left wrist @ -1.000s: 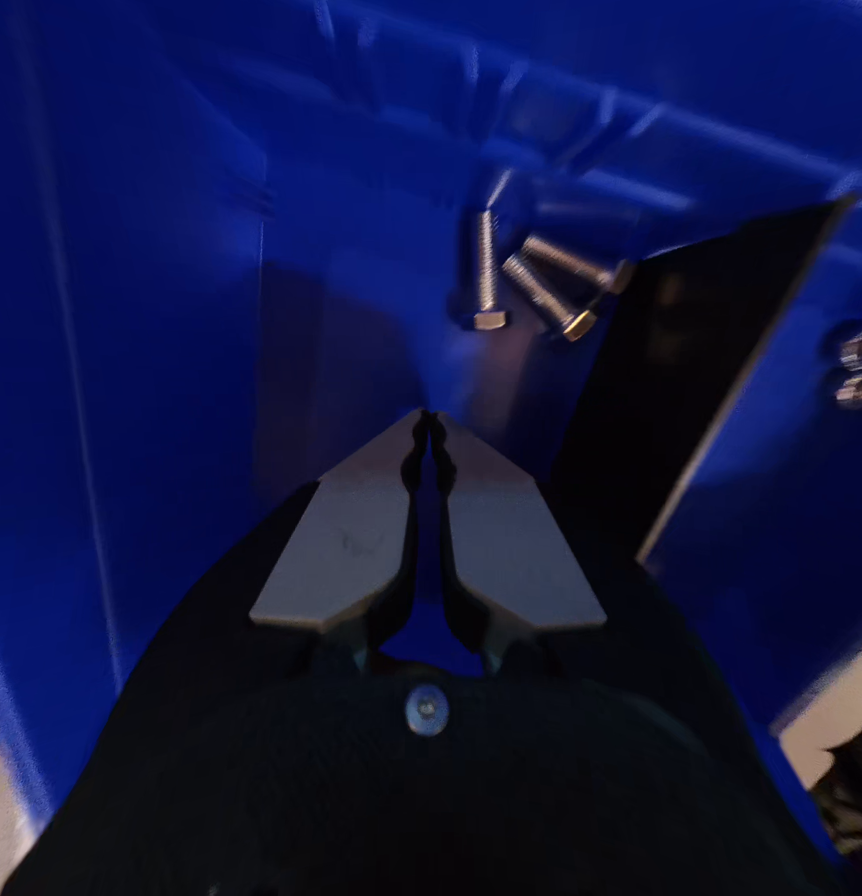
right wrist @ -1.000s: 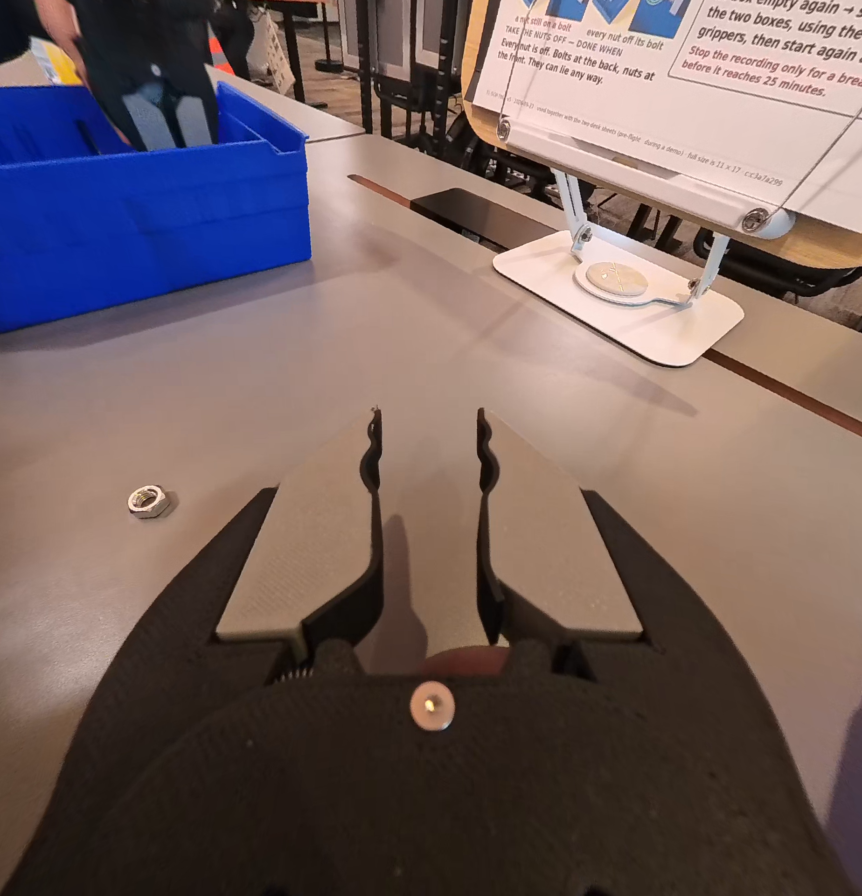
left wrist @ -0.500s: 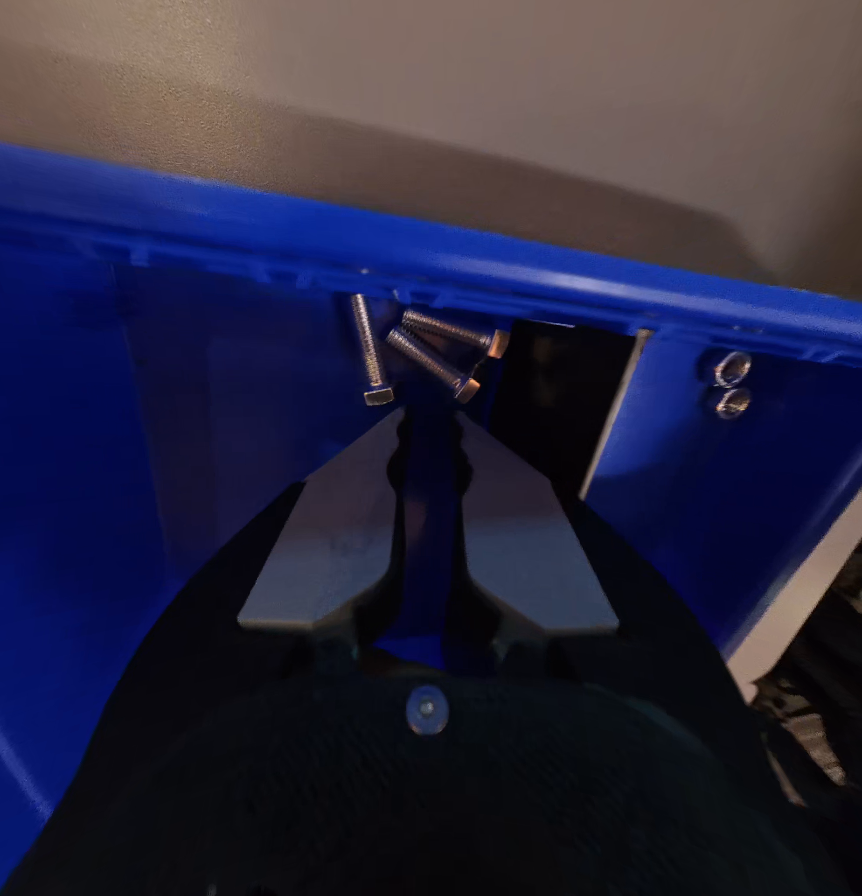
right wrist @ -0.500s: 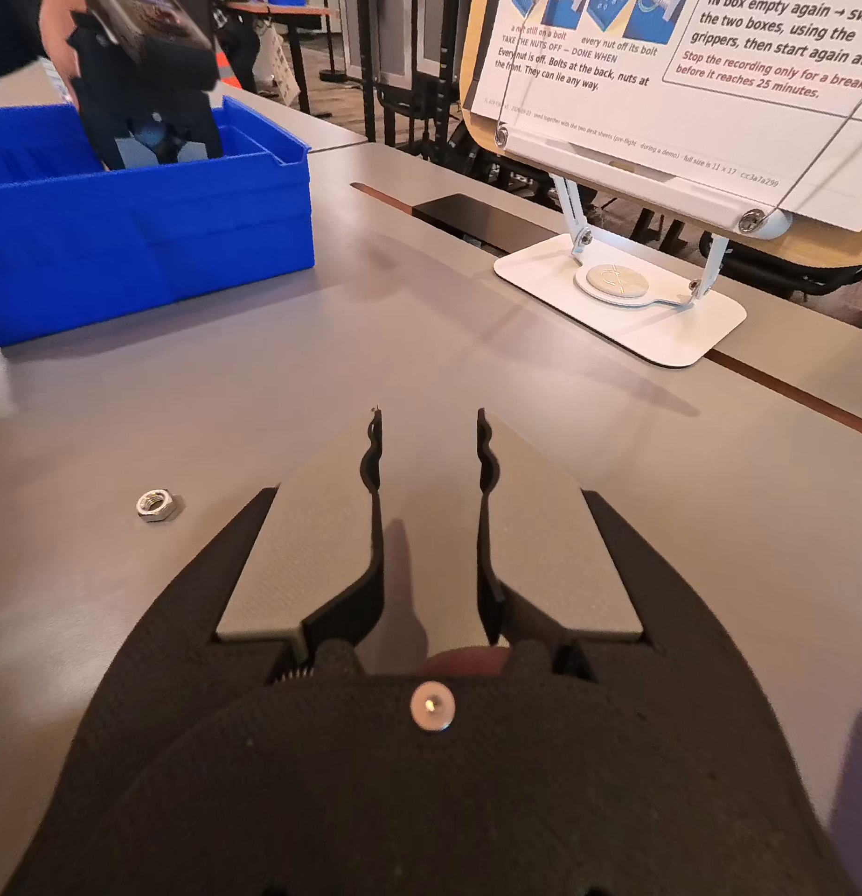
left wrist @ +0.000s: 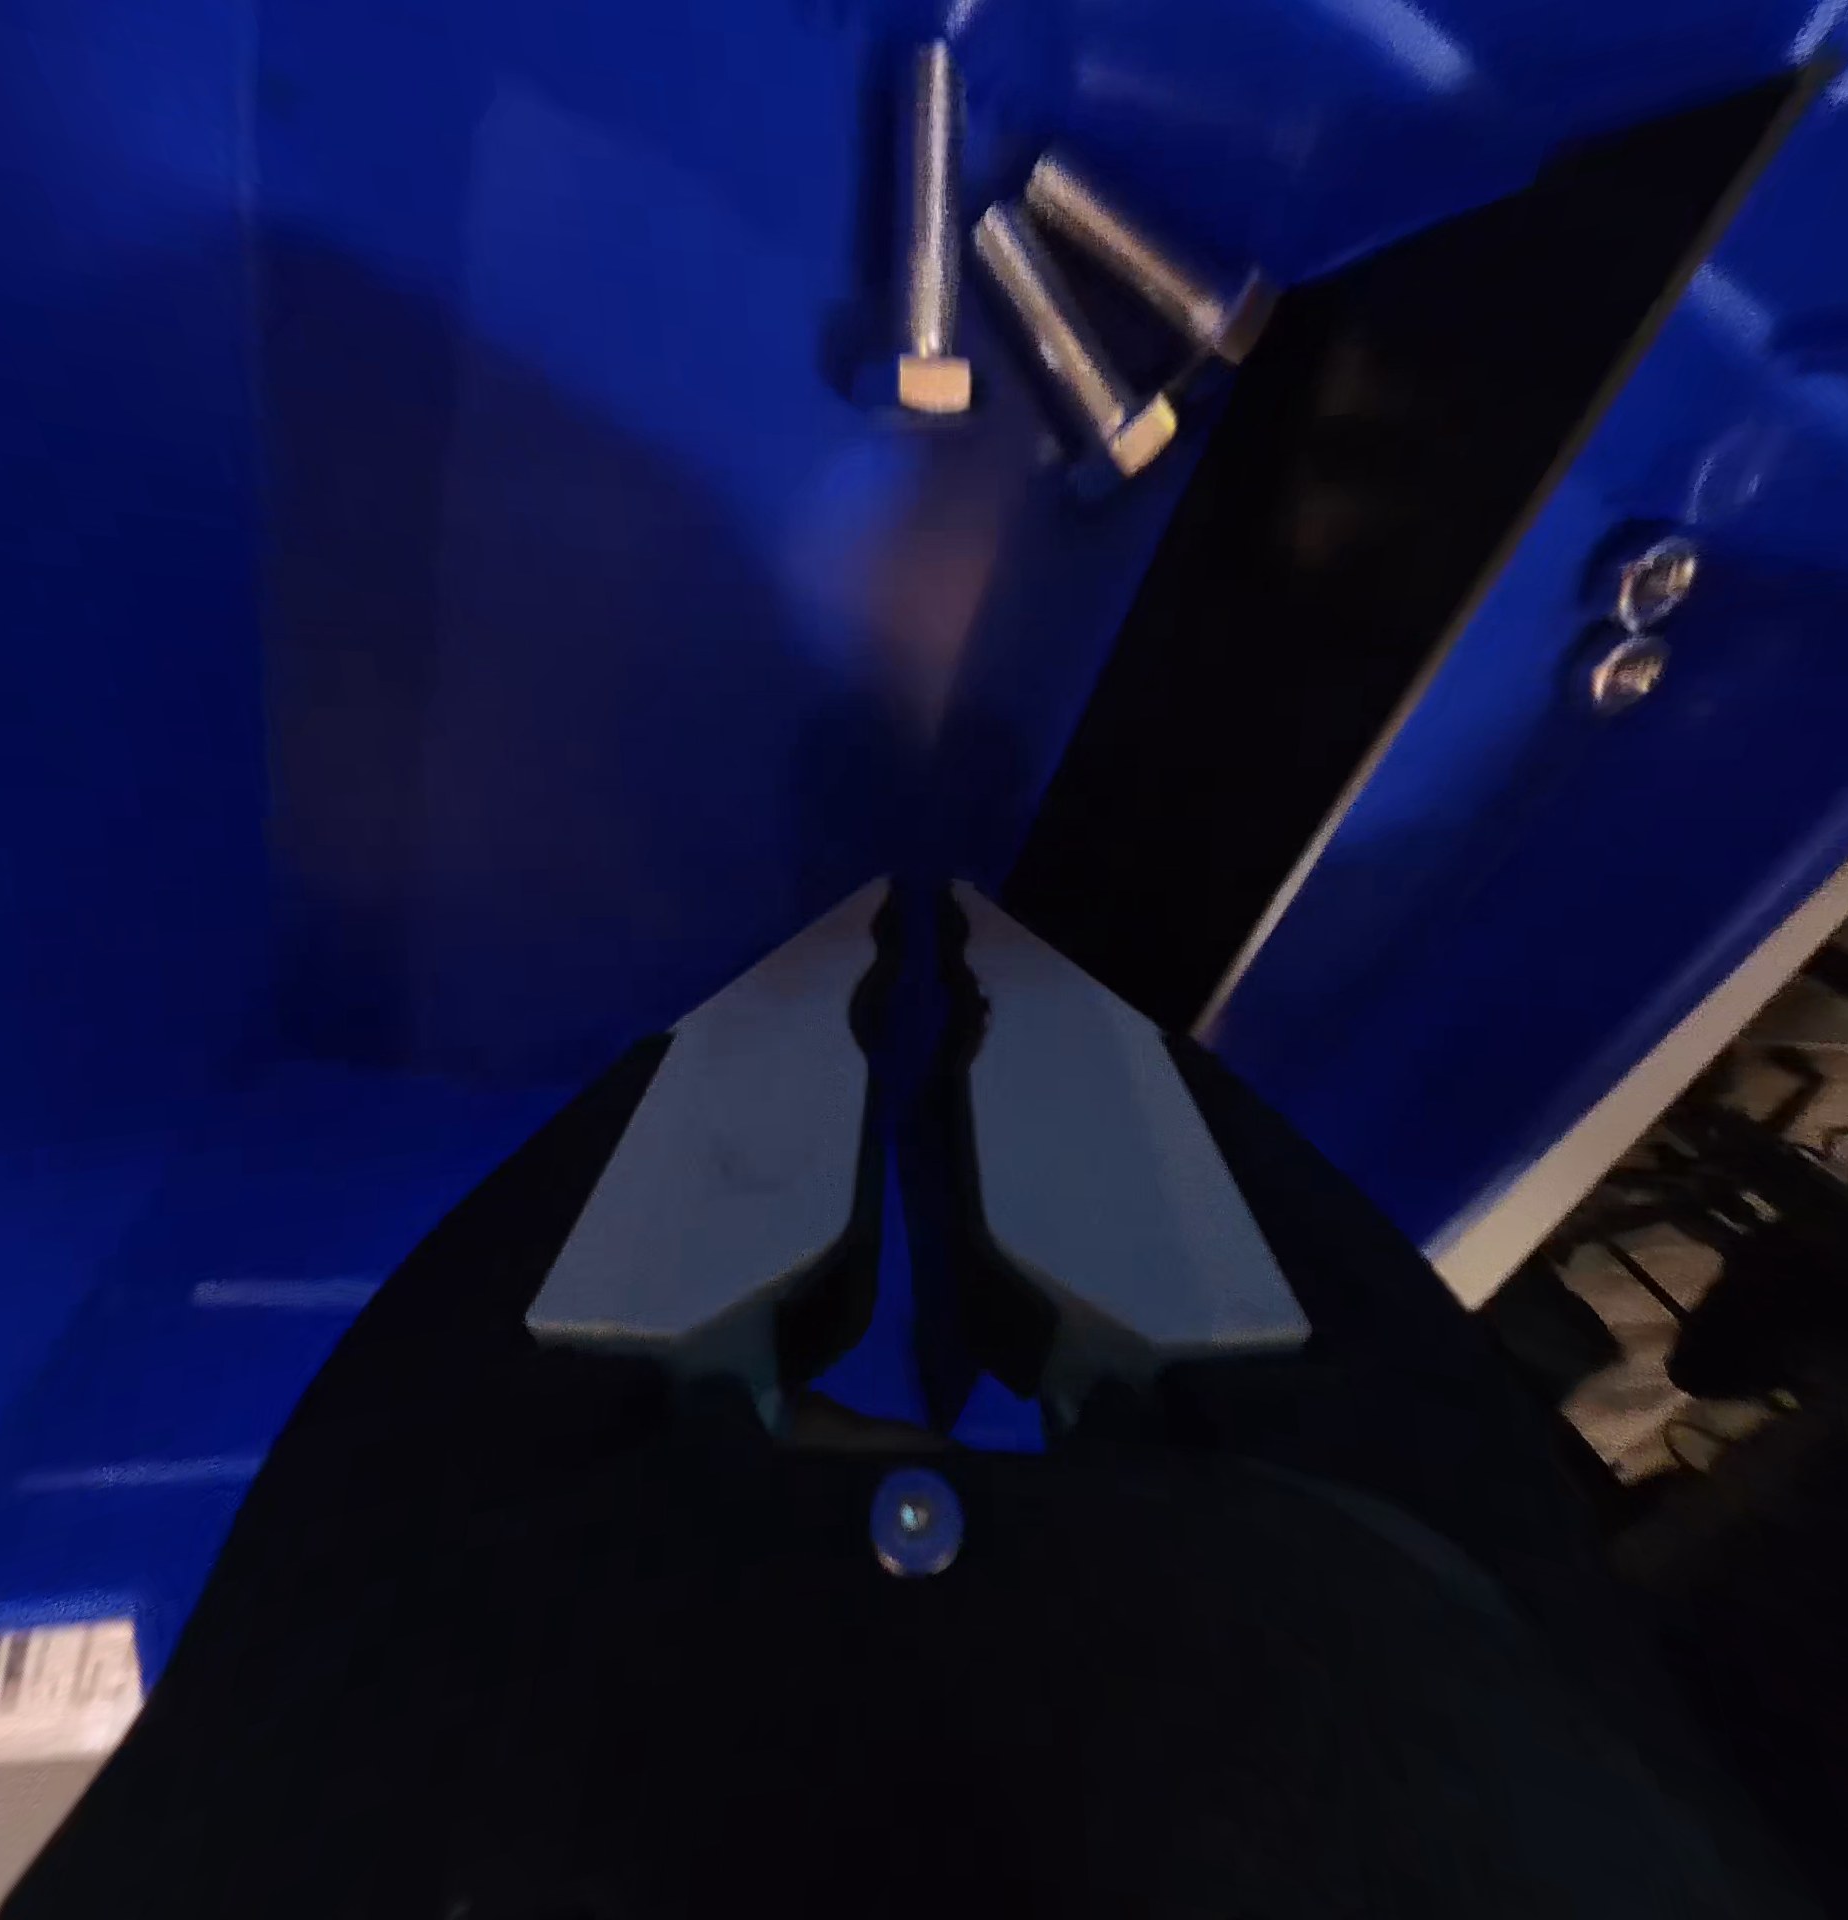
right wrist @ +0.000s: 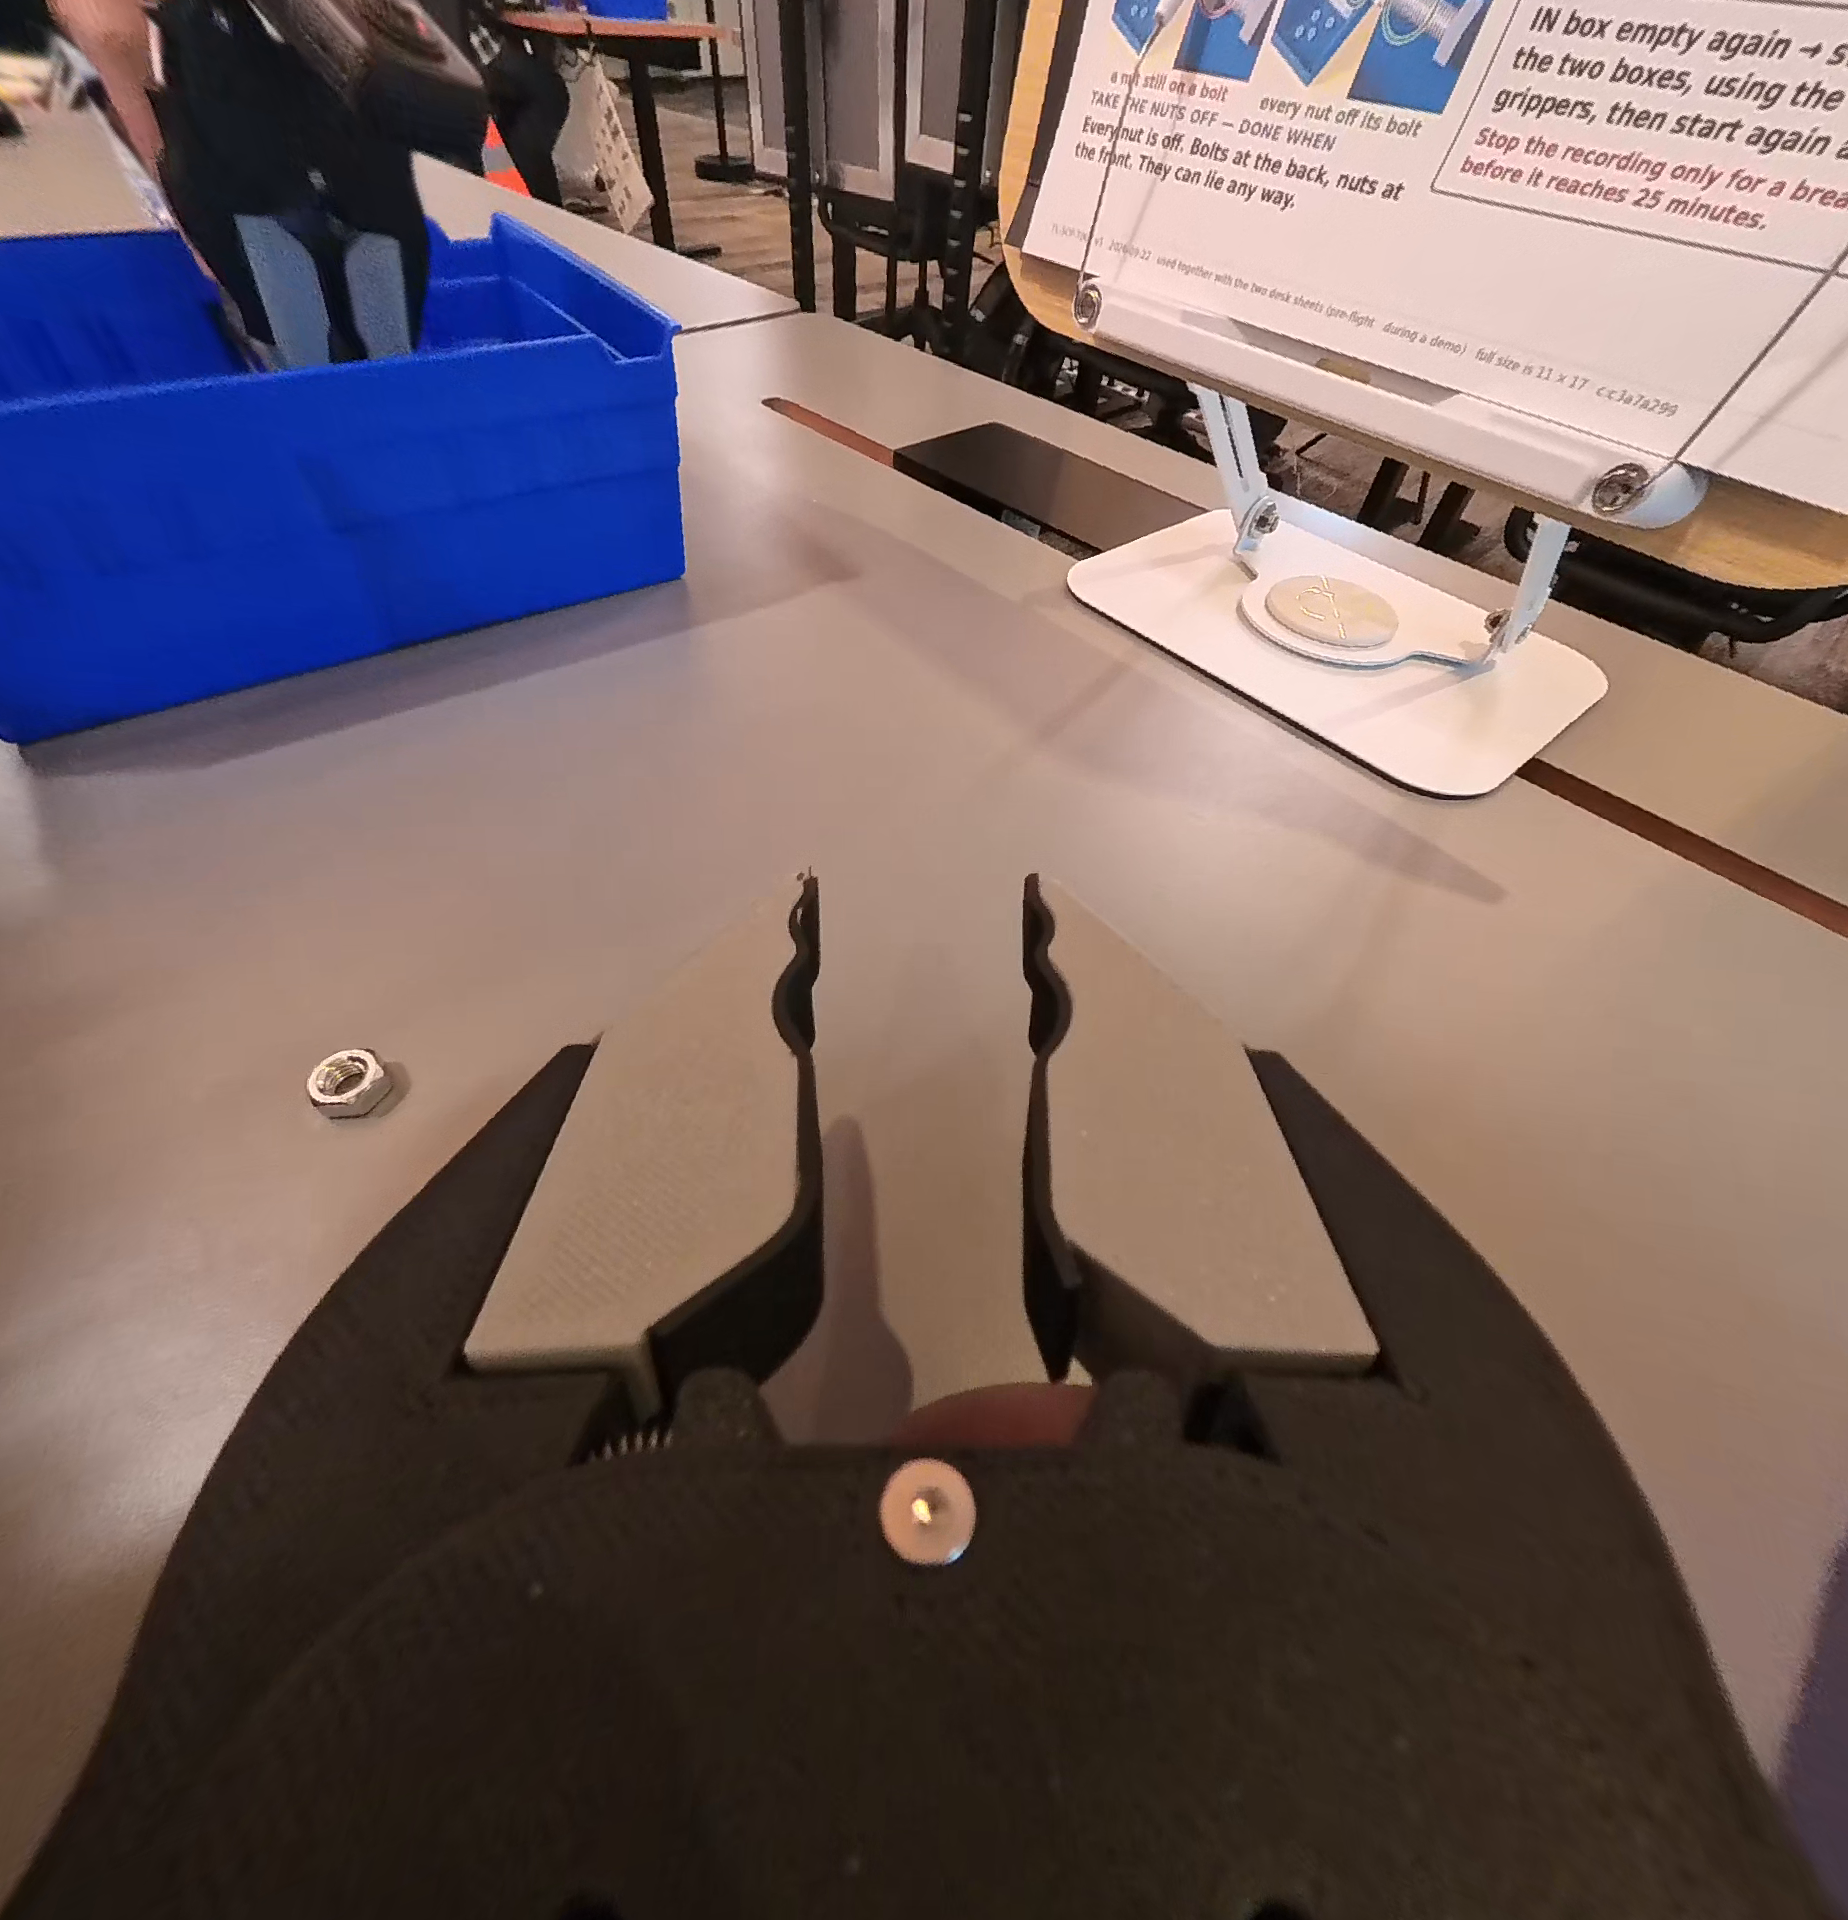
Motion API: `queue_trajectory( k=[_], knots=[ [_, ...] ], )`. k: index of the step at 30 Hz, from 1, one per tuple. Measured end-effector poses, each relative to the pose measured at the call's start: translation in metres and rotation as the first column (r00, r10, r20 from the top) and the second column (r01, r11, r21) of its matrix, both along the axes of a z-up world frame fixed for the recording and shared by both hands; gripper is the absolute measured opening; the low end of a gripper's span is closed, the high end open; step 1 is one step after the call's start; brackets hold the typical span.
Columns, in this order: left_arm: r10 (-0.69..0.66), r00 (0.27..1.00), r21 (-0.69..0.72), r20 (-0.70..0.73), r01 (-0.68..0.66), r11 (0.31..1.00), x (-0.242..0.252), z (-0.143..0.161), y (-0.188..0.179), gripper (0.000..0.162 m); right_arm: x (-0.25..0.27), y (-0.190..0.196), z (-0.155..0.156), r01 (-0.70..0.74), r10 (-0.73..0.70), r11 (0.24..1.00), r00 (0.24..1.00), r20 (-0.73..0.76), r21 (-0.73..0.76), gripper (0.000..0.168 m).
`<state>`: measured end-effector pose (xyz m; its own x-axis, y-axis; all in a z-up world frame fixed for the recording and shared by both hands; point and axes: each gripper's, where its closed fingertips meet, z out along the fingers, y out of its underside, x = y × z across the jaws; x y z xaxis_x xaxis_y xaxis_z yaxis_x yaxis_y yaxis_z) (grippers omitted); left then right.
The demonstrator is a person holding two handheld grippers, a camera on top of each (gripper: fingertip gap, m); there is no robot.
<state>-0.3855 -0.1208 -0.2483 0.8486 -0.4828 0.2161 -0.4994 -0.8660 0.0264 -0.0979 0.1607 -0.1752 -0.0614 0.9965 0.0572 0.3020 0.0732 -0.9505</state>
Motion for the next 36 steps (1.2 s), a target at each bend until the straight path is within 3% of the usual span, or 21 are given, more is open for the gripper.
queue_trajectory(
  k=[8,12,15,24,29,31,34,36],
  knots=[
    [-0.02,0.977,-0.217,-0.211,-0.027,0.976,-0.038,0.007,-0.037,0.006,0.001,-0.001,0.004,0.0,0.0,1.0,1.0,-0.011,-0.001,0.036],
    [-0.05,0.979,-0.3,-0.197,-0.012,0.954,-0.034,-0.002,-0.043,0.0,0.001,-0.002,0.004,-0.005,0.005,1.0,1.0,-0.012,-0.001,0.036],
    [-0.057,0.998,-0.293,-0.002,0.054,0.955,0.003,-0.015,-0.032,0.0,0.002,-0.002,0.007,-0.001,0.001,1.0,1.0,-0.02,0.004,0.036],
    [-0.138,0.956,-0.007,0.257,0.145,0.989,0.073,-0.013,0.023,0.0,0.002,-0.001,0.006,0.0,0.0,1.0,1.0,-0.019,0.004,0.036],
    [-0.16,0.945,0.088,0.287,0.14,0.986,0.087,-0.014,0.036,0.0,0.002,0.002,0.007,0.009,-0.009,1.0,1.0,-0.023,-0.001,0.036],
    [-0.138,0.96,0.178,0.245,0.096,0.979,0.084,-0.014,0.049,0.0,0.001,0.001,0.006,0.008,-0.008,1.0,1.0,-0.02,-0.002,0.036],
    [-0.029,1.0,0.399,-0.009,0.03,0.917,0.047,-0.013,0.084,0.0,0.001,0.0,0.004,0.003,-0.003,1.0,1.0,-0.013,0.001,0.036],
    [-0.011,1.0,0.409,0.006,0.008,0.913,0.045,-0.008,0.08,0.0,0.0,-0.001,0.004,0.002,-0.002,1.0,1.0,-0.013,0.004,0.036]
  ],
)
